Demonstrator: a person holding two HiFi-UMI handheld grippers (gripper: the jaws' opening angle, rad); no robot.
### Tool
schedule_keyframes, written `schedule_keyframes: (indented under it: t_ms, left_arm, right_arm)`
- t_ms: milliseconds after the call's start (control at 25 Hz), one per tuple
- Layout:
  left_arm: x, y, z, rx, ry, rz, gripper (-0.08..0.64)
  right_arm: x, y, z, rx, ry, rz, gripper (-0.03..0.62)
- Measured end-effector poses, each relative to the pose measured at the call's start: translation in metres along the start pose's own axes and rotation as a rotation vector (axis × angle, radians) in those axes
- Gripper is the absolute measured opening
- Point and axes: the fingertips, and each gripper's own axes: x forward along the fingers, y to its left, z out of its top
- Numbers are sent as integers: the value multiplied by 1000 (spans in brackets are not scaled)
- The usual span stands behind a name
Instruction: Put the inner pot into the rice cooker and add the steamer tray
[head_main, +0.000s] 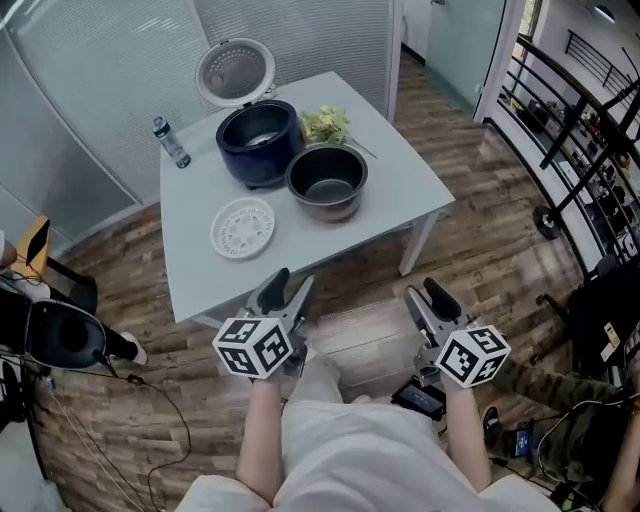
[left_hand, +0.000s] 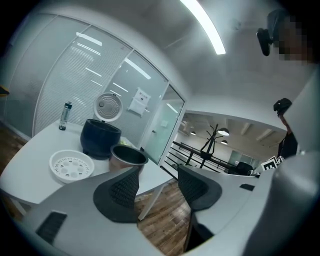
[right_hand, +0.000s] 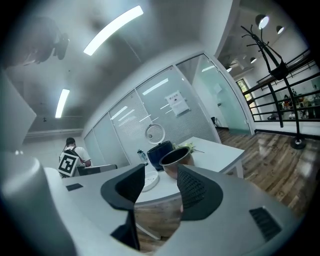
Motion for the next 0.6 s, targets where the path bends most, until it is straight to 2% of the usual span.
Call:
schedule_keyframes:
  t_ms: [320,600]
  left_arm:
    - [45,45,-4,-71,27,29,233]
    - [129,120,14,-159,44,66,233]
  right_arm:
    - [58,-31,-3,26,73,0,199]
    - [163,-69,4,36,178,14,198]
